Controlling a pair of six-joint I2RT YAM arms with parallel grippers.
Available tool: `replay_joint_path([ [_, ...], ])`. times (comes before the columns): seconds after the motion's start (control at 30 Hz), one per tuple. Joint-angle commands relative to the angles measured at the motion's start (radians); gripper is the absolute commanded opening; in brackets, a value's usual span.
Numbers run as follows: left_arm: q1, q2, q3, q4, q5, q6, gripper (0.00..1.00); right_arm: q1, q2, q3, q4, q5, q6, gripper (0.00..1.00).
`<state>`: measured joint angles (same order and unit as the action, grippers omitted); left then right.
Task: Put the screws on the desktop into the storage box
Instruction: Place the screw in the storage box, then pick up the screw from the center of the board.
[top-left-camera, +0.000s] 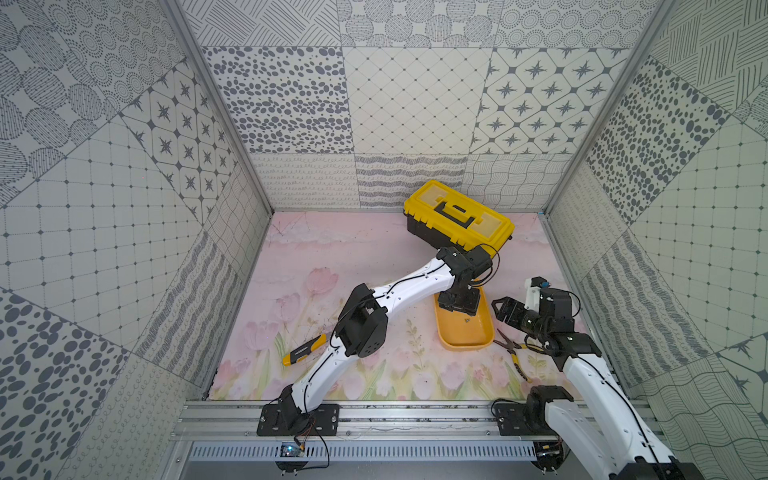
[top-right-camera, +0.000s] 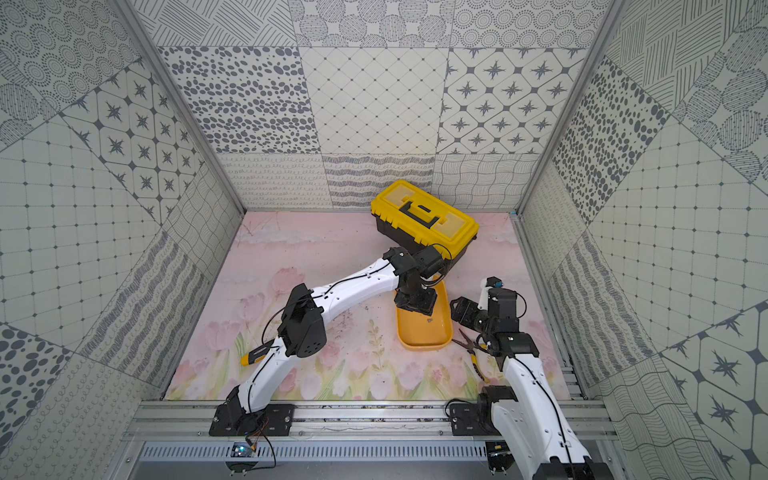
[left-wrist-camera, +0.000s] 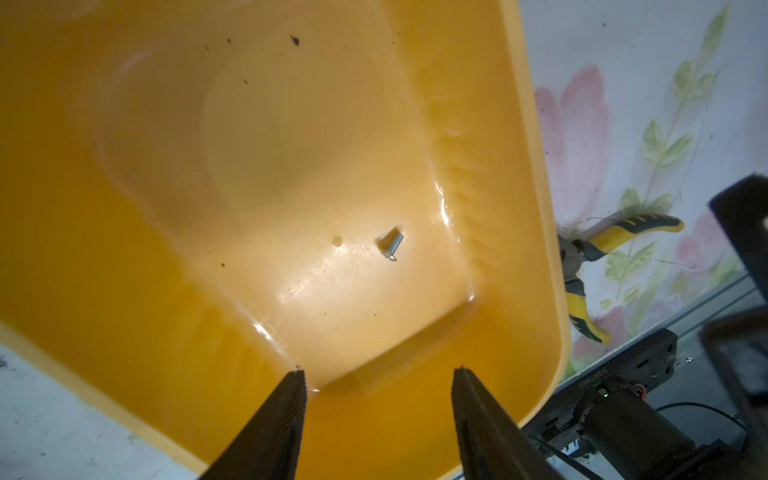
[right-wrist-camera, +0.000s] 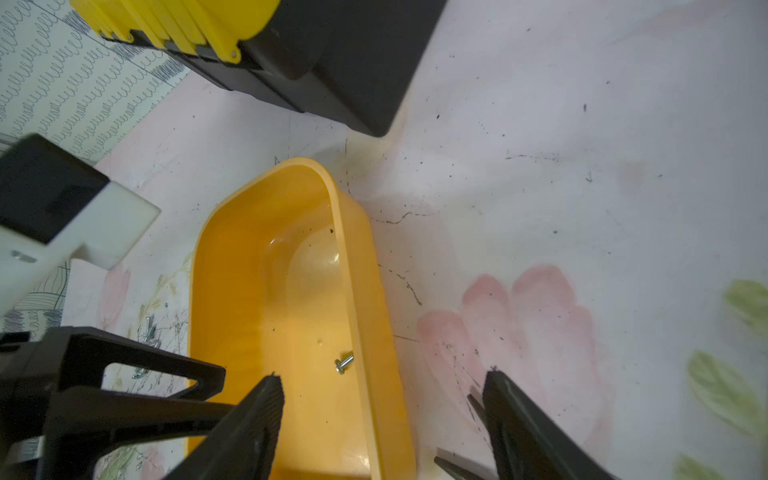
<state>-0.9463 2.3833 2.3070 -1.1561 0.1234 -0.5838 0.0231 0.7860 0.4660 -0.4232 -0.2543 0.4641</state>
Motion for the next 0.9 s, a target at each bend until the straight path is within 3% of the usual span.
replay_joint_path([
  [0.0,0.034,-0.104,-0.046,-0.117,-0.073,0.058,0.62,0.022,0.012,0.061,-0.001,-0.039,-0.011,0.79],
  [0.07,0.072,-0.25,-0.209,-0.079,-0.103,0.068,0.61,0.095,0.043,0.122,-0.018,-0.037,-0.021,0.76],
  [0.17,0.177,-0.498,-0.497,0.024,-0.089,0.064,0.61,0.292,0.123,0.226,-0.05,0.053,-0.044,0.73],
  [0.37,0.428,-0.917,-0.953,0.081,-0.116,0.059,0.6,0.643,0.417,0.488,-0.101,0.228,-0.051,0.69],
  [0.57,0.538,-1.111,-1.148,0.101,-0.178,0.039,0.59,0.851,0.751,0.77,-0.172,0.263,-0.112,0.63],
  [0.7,0.546,-1.232,-1.241,0.162,-0.252,0.026,0.6,0.907,0.964,0.937,-0.217,0.242,-0.125,0.59],
  [0.87,0.549,-1.315,-1.252,0.123,-0.357,0.018,0.61,0.942,1.175,1.115,-0.273,0.238,-0.094,0.52],
])
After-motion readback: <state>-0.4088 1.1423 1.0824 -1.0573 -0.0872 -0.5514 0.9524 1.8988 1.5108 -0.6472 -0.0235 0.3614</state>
